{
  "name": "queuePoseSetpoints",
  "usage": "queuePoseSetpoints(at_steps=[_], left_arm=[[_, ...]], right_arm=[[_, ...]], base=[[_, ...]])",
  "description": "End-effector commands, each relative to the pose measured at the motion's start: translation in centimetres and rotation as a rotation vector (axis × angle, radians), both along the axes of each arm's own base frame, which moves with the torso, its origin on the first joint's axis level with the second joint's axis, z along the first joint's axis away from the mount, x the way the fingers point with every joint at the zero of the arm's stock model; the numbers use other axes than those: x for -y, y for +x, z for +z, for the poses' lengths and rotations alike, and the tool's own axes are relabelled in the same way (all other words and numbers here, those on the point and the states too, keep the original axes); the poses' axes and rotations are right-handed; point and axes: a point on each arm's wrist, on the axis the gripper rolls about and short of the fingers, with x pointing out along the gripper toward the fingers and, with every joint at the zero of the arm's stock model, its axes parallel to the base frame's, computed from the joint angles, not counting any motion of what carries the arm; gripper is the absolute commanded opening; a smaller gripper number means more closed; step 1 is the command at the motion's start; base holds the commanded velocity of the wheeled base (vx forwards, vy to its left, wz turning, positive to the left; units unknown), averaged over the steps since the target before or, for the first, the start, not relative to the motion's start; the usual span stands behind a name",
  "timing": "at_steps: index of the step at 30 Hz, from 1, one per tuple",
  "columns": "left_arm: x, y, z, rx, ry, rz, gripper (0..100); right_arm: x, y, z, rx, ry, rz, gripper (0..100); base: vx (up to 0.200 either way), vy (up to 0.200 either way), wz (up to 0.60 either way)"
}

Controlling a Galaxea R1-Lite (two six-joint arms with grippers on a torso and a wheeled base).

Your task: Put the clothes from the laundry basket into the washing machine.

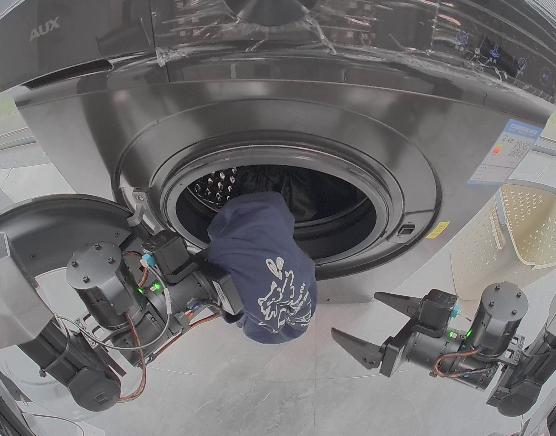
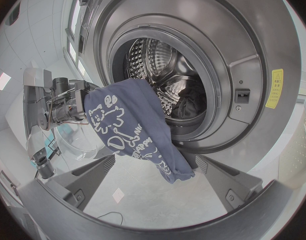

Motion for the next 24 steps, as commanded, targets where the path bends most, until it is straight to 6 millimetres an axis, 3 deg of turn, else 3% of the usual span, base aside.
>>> queuePoseSetpoints(at_steps=[1, 4, 8, 15, 24], left_arm=[[1.3, 0.2, -0.4, 0.004, 0.011, -0.031, 0], [2.2, 1.0, -0.5, 0.032, 0.023, -0.032, 0], [3.1, 3.7, -0.8, 0.073, 0.032, 0.007, 0], [3.7, 5.4, -1.0, 0.099, 0.023, 0.024, 0], [4.7, 5.4, -2.3, 0.06, 0.031, 0.067, 0]], right_arm=[[0.0, -1.6, -0.3, -0.017, -0.026, 0.047, 100], [0.0, -2.0, -0.5, -0.025, -0.037, 0.06, 100], [0.2, -1.8, -0.5, -0.027, -0.038, 0.037, 100], [2.2, -1.7, -1.7, -0.087, -0.093, -0.033, 100], [2.5, -0.5, -3.2, -0.139, -0.129, -0.194, 100]], base=[[0.0, 0.0, 0.0], [0.0, 0.0, 0.0], [0.0, 0.0, 0.0], [0.0, 0.0, 0.0], [0.0, 0.0, 0.0]])
